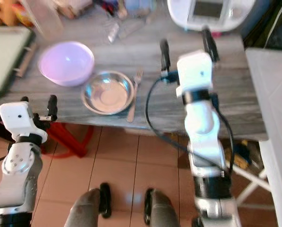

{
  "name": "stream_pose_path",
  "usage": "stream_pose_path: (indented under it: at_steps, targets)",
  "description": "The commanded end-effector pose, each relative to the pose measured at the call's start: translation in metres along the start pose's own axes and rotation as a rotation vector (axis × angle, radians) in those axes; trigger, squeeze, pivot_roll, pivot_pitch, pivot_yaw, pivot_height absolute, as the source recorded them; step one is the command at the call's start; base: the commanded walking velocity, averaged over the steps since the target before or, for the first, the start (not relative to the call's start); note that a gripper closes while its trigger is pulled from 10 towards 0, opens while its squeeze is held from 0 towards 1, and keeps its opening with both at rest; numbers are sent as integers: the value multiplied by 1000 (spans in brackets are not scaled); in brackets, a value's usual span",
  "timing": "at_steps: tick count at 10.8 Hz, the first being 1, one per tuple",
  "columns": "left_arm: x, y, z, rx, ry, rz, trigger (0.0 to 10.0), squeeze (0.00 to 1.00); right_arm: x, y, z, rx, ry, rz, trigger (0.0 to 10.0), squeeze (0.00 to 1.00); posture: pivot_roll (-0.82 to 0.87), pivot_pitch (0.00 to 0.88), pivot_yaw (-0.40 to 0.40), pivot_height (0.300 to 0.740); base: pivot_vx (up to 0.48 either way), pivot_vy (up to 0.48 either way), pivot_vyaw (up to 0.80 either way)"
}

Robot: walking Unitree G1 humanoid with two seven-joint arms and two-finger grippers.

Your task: Setting the table

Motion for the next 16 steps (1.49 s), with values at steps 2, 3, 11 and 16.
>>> stream_pose_path:
  at_steps: [2,3,11,16]
  targets:
    - [-9,0,-2,40,-19,-25,10000,0,-24,28,-1,-6,-56,-133,10000,0,-21,114,2,740,0,0,0]
    - [-11,0,1,36,-16,-27,10000,0,-32,40,-4,11,-58,-170,10000,0,-27,107,3,740,0,0,0]
    - [-8,-3,6,59,-11,-19,10000,0,-46,55,7,-42,-60,-252,10000,0,-36,89,5,740,-138,0,0]
    - [-9,-1,6,61,-1,-31,10000,0,-49,58,0,-5,-74,-275,10000,0,-37,108,-3,740,-293,0,0]
Point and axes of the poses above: a point about 5 cm out from each wrist's last joint towards the gripper, its own y axis pointing back from the gripper into the wrist, its own x axis along the axis of the wrist's last joint, z = x × y, the point moved 4 cm from there along -y, pointing out of the wrist towards the gripper
